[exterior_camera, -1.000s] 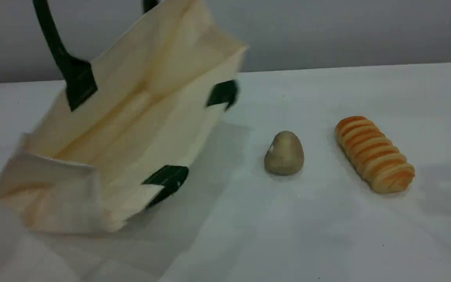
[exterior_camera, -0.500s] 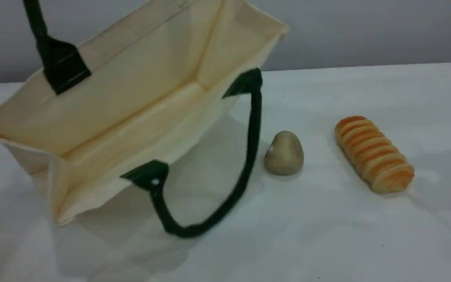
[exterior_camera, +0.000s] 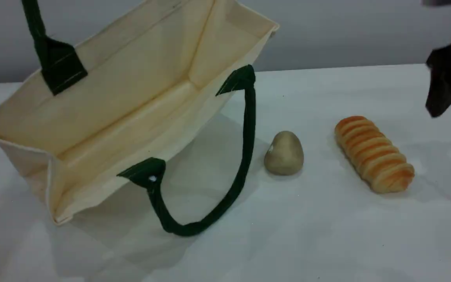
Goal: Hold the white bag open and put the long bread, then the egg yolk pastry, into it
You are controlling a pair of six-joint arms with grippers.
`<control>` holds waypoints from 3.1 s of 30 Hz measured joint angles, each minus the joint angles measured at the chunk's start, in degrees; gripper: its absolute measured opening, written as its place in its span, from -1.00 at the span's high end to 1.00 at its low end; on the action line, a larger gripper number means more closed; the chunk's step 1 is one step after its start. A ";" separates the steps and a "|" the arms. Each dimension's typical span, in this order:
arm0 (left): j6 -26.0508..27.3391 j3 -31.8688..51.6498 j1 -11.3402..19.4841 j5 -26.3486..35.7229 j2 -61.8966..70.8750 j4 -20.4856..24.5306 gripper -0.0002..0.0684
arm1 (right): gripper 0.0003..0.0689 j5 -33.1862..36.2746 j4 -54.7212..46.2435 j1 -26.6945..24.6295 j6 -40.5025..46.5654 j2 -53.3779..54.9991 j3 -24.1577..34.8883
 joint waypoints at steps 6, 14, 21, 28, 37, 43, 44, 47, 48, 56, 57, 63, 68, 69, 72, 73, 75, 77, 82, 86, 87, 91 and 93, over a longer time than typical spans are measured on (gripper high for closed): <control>0.00 0.00 0.00 0.00 0.00 0.00 0.76 | -0.70 -5.64 0.07 4.54 -2.84 4.93 0.00; 0.00 0.00 0.00 0.00 0.00 0.00 0.76 | -0.70 -12.19 0.02 9.27 -2.79 9.21 -1.12; -0.10 0.00 0.00 0.00 0.00 0.00 0.76 | -0.70 -12.46 -0.01 9.22 -2.74 12.81 -3.19; -0.13 0.00 0.00 0.00 0.00 0.00 0.76 | -0.70 -12.38 -0.24 9.22 -2.74 16.31 -5.34; -0.17 0.00 0.00 0.00 0.00 0.00 0.76 | -0.70 -13.53 -0.61 9.17 -2.74 19.24 -5.87; -0.17 0.00 0.00 0.00 0.00 0.00 0.76 | -0.33 -13.22 -0.50 9.17 -2.74 19.24 -5.87; -0.17 0.00 0.00 0.00 0.00 0.00 0.76 | -0.20 -12.98 -0.50 9.17 -2.74 19.24 -5.87; -0.17 0.00 0.00 0.00 0.00 0.00 0.76 | 0.22 -12.32 -0.44 9.17 -2.74 19.24 -5.87; -0.17 0.00 0.00 0.00 0.00 0.00 0.76 | 0.36 -11.99 -0.44 9.17 -2.74 19.24 -5.87; 1.15 0.00 0.00 0.00 0.00 0.00 0.76 | 0.55 -1.48 -1.84 9.05 -1.56 17.80 -10.77; 1.15 0.00 0.00 0.00 0.00 0.00 0.76 | 0.55 -0.38 -2.17 9.05 -0.83 16.99 -11.48; 1.56 0.00 0.00 0.00 0.00 0.00 0.76 | 0.59 3.13 -3.75 9.05 4.05 10.12 -11.95; 2.90 0.00 0.00 0.00 0.00 0.00 0.76 | 0.62 7.92 -1.48 9.05 6.63 3.12 -11.95; 2.90 0.00 -0.07 0.00 0.00 0.00 0.76 | 0.62 8.84 -0.64 9.05 6.63 1.63 -11.95; 3.04 0.00 -0.58 -0.05 0.00 0.21 0.76 | 0.63 11.50 2.07 9.05 6.56 -2.67 -11.95; 3.17 0.00 -0.74 0.01 0.00 0.09 0.76 | 0.63 11.85 3.16 9.05 6.50 -4.01 -11.90; 3.54 0.00 -1.22 -0.04 0.00 0.23 0.76 | 0.64 12.25 5.18 9.18 5.80 -7.29 -11.56; 3.76 0.00 -1.27 0.01 0.00 0.18 0.76 | 0.64 12.53 7.58 9.29 4.91 -10.42 -10.42; 3.76 0.00 -1.27 0.01 0.02 0.28 0.76 | 0.64 11.85 10.08 10.24 3.95 -18.87 -5.92; 3.76 0.00 -1.27 0.01 0.02 0.28 0.76 | 0.64 11.84 14.18 10.31 1.57 -25.04 -1.68; 4.07 0.00 -1.27 0.01 0.02 0.28 0.76 | 0.64 12.04 15.73 10.31 0.78 -26.44 -0.67; 5.46 0.00 -1.27 0.01 0.02 0.22 0.76 | 0.65 13.31 22.87 10.87 -2.91 -30.01 2.28; 5.46 0.00 -1.27 0.01 0.06 -0.04 0.76 | 0.66 13.57 27.14 12.22 -4.90 -30.09 2.45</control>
